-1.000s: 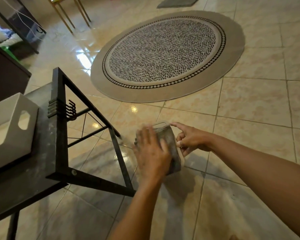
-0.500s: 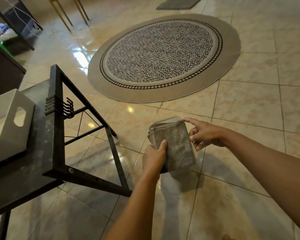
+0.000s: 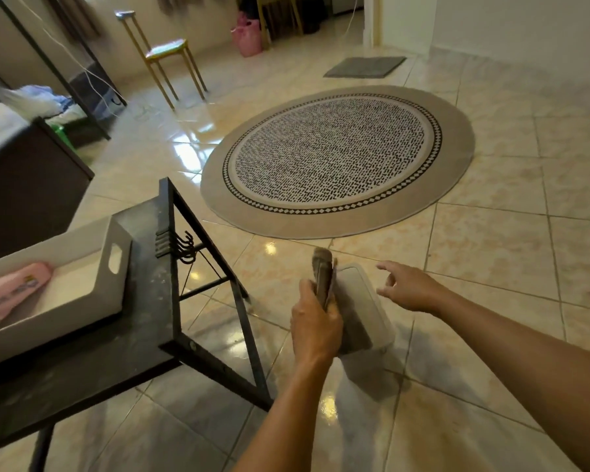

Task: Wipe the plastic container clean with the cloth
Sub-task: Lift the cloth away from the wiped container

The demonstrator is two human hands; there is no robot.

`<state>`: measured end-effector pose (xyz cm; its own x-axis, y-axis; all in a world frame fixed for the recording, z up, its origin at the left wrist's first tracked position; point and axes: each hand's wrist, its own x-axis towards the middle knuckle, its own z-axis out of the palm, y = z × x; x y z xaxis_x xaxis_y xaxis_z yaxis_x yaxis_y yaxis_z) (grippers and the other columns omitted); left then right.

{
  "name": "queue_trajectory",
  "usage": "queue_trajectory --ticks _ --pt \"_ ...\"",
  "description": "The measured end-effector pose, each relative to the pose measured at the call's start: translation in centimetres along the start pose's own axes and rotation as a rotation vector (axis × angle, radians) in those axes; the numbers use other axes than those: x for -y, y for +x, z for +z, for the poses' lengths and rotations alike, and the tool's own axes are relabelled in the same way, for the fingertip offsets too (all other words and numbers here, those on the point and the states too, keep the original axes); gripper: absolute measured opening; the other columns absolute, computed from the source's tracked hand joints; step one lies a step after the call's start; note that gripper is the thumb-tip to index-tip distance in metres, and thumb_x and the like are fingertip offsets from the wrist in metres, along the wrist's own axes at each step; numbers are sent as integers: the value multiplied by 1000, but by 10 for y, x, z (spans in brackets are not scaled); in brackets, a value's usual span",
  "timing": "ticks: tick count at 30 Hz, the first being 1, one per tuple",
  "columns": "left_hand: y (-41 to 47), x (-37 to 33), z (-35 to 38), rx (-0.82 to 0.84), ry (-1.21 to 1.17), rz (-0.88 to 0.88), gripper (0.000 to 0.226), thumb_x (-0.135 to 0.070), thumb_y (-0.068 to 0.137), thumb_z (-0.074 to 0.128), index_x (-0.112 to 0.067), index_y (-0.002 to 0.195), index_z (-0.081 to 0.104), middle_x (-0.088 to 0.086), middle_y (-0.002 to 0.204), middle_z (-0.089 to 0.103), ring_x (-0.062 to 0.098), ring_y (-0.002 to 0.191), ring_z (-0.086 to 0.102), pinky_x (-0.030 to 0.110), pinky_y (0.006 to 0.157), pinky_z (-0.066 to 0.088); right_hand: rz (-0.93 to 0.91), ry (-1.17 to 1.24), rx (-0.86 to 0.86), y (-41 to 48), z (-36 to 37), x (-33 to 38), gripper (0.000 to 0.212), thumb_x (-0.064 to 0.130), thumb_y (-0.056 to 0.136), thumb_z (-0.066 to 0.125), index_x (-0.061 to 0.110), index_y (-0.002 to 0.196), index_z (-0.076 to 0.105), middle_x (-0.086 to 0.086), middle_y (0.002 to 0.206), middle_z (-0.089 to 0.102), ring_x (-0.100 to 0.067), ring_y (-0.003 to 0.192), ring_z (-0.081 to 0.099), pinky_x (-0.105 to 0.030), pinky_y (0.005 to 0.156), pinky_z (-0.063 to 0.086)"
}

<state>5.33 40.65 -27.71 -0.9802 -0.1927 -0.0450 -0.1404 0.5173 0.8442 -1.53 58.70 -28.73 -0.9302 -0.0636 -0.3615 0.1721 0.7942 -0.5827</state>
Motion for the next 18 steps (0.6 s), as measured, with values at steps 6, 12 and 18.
queue_trajectory --ticks 6,12,18 --pt "-14 -88 -90 7 -301 127 11 -23 98 60 -26 104 51 0 98 63 16 88 67 32 73 60 -182 725 198 -55 -48 103 65 44 92 63 38 148 31 -6 136 53 -23 111 60 -39 82 57" --pt "-33 -125 -214 -164 -411 165 15 -20 94 65 -19 109 59 8 103 69 25 95 70 39 78 62 -587 952 304 -116 -75 222 76 -5 88 63 45 138 37 -14 125 54 -36 105 66 -41 72 62" --pt "-50 -105 -340 -293 -313 40 13 -15 91 69 -24 93 60 7 101 69 23 94 68 40 78 59 -725 466 164 -142 -50 333 22 -2 86 67 17 98 69 -7 110 61 -28 108 59 -40 86 58"
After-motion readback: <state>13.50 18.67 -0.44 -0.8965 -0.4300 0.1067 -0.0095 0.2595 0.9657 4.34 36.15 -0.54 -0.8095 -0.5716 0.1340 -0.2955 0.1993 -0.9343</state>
